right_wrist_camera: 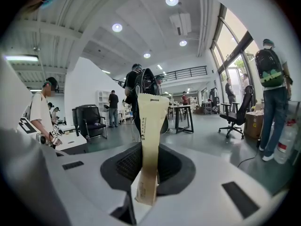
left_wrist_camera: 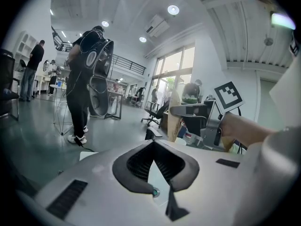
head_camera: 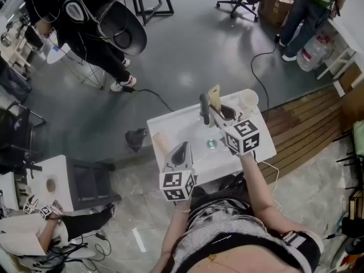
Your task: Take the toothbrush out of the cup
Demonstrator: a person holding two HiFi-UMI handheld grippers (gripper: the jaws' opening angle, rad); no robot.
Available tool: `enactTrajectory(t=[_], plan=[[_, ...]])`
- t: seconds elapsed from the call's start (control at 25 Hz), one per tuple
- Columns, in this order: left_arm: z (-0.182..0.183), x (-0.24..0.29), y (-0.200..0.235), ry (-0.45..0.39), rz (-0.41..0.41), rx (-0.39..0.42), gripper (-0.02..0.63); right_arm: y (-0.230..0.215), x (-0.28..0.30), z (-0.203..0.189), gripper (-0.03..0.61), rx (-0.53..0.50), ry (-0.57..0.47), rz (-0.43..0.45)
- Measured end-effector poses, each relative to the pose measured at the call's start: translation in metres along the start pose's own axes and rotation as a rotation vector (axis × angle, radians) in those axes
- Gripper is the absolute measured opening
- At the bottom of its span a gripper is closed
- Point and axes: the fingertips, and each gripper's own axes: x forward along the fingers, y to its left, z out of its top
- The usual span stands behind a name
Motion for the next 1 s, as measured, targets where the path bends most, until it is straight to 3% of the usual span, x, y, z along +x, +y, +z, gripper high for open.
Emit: enactTrajectory(t=[1.0], plan=[[-0.009, -0.04, 0.066, 0.014, 0.046, -0.002, 0.0, 0.077, 0.048, -0.016, 0.11, 0.017, 0.028, 0.066]])
